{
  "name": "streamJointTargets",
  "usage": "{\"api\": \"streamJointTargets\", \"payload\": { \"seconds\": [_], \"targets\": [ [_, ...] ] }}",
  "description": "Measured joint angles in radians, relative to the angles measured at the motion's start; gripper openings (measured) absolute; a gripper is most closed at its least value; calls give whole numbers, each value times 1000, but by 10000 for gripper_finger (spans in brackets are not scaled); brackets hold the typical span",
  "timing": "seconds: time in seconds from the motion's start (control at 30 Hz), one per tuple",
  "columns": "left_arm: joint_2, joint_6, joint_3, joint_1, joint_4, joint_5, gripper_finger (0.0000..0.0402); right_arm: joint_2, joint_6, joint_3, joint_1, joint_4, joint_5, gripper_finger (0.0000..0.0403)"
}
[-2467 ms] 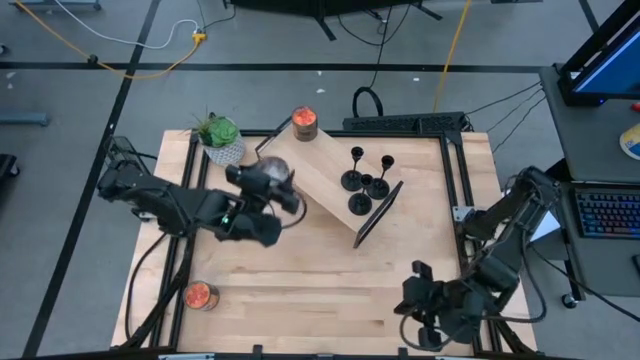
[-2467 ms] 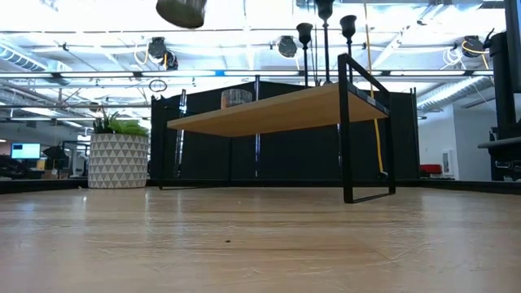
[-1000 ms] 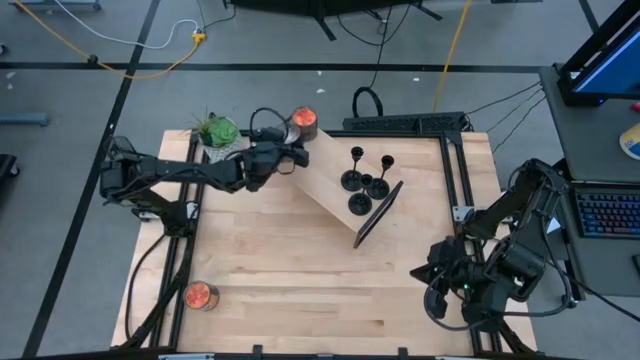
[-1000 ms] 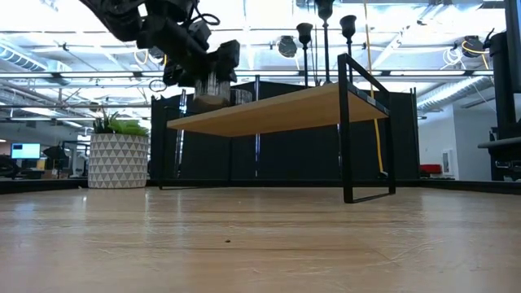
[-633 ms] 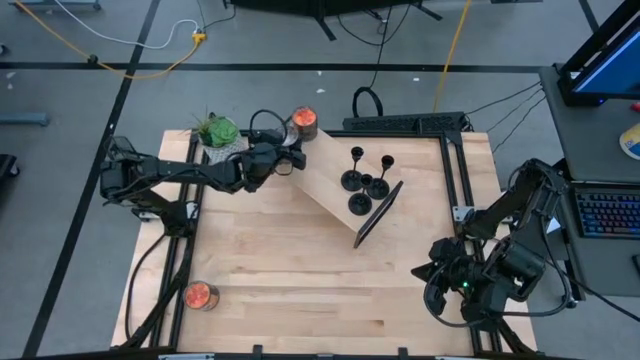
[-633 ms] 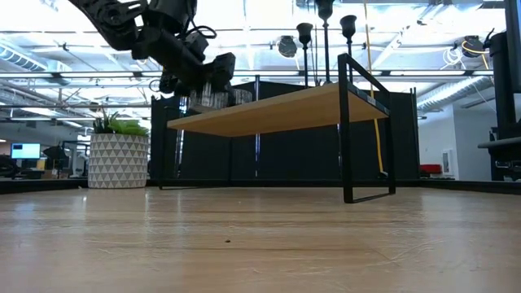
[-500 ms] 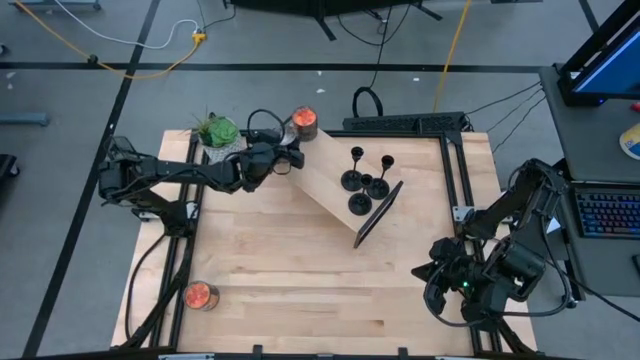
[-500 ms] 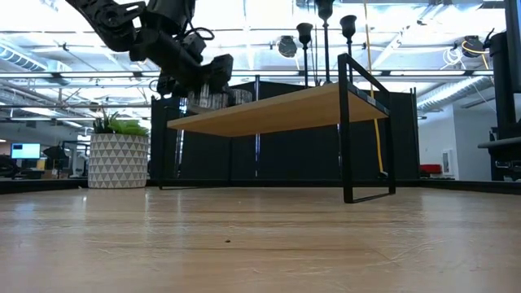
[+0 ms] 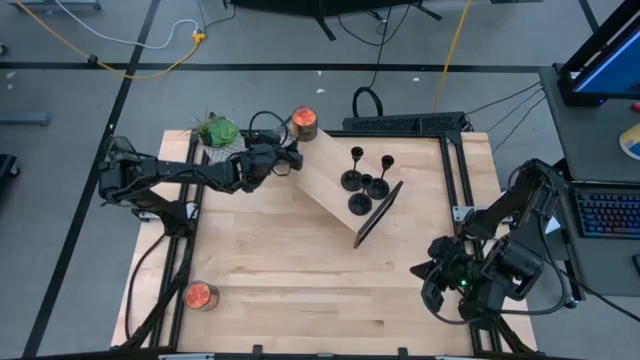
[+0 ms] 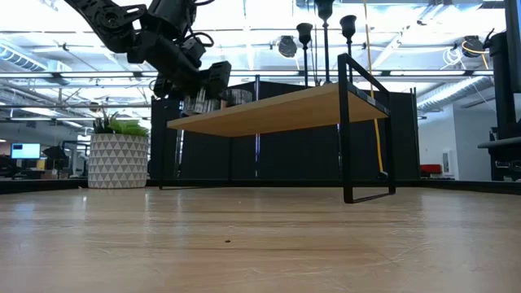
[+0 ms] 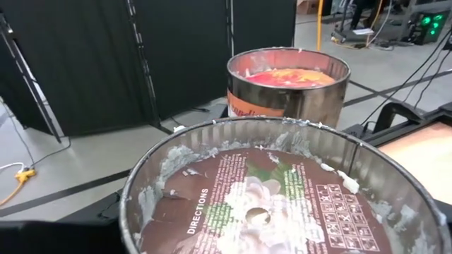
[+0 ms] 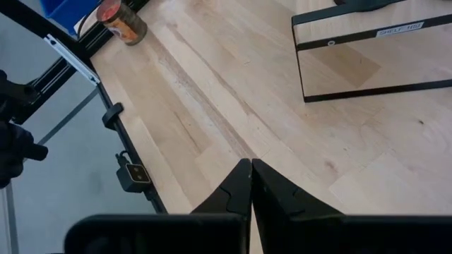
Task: Pick & Place candle stick holders
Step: Put the brown scented candle on the shelf, then put the orange scented candle on the shelf
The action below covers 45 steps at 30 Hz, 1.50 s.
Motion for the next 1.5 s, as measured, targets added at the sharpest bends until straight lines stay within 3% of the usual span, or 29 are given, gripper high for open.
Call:
{"api": "streamJointTargets", "payload": {
  "seconds": [0.5,0.8,1.03,1.27,1.5],
  "targets": [
    [0,1,0,-6,-24,-1,363,0,-10,0,0,7,0,2],
    [-21,85,1,-8,33,-13,365,0,-10,0,0,7,0,2],
    [-81,139,1,-8,28,-36,365,0,-23,0,0,11,0,2],
    [-160,265,1,-13,149,-35,365,0,-55,0,0,15,0,2],
    [-288,297,1,-85,140,36,365,0,-97,0,0,18,1,2]
  ]
}}
